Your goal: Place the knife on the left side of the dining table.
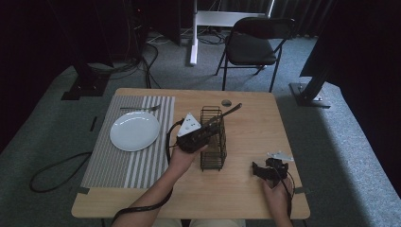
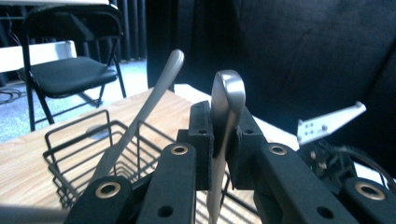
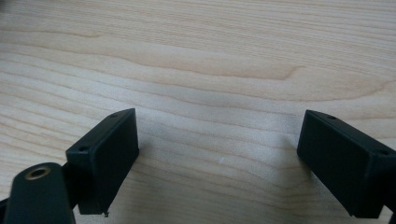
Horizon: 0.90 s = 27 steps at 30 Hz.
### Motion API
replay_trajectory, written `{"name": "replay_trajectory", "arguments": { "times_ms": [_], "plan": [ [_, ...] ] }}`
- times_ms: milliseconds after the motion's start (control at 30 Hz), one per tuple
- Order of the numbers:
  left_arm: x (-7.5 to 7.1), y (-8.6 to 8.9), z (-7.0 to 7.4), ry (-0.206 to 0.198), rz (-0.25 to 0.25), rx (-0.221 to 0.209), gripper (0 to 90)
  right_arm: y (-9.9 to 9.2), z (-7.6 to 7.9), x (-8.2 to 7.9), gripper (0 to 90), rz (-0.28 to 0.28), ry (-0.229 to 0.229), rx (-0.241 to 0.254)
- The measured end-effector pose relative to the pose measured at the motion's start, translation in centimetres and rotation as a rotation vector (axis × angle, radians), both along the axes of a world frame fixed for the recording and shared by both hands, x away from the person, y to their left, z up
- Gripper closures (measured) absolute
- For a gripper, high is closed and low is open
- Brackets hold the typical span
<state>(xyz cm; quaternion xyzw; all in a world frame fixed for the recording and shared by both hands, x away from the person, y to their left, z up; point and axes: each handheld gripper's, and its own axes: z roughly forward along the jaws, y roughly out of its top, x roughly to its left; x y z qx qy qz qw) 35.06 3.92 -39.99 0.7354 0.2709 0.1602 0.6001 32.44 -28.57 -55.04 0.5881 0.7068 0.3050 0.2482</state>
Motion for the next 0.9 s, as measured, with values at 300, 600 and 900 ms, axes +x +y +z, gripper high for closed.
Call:
{"name": "replay_trajectory", "arguments": {
  "times_ms": [300,600,900],
  "plan": [
    [0.9,-1.8,0.2,-0.005,0.004,-0.002,83.6,0.0,0.0,0.0,11.7,-0.001,-0.001,0.0],
    [0.3,-2.7,0.9,-0.06,0.003,0.02,83.9,0.0,0.0,0.0,11.7,-0.001,0.0,0.0],
    [-0.2,-2.4,4.6,-0.106,0.018,0.028,83.9,0.0,0.0,0.0,11.8,-0.001,0.001,-0.001]
  ]
}}
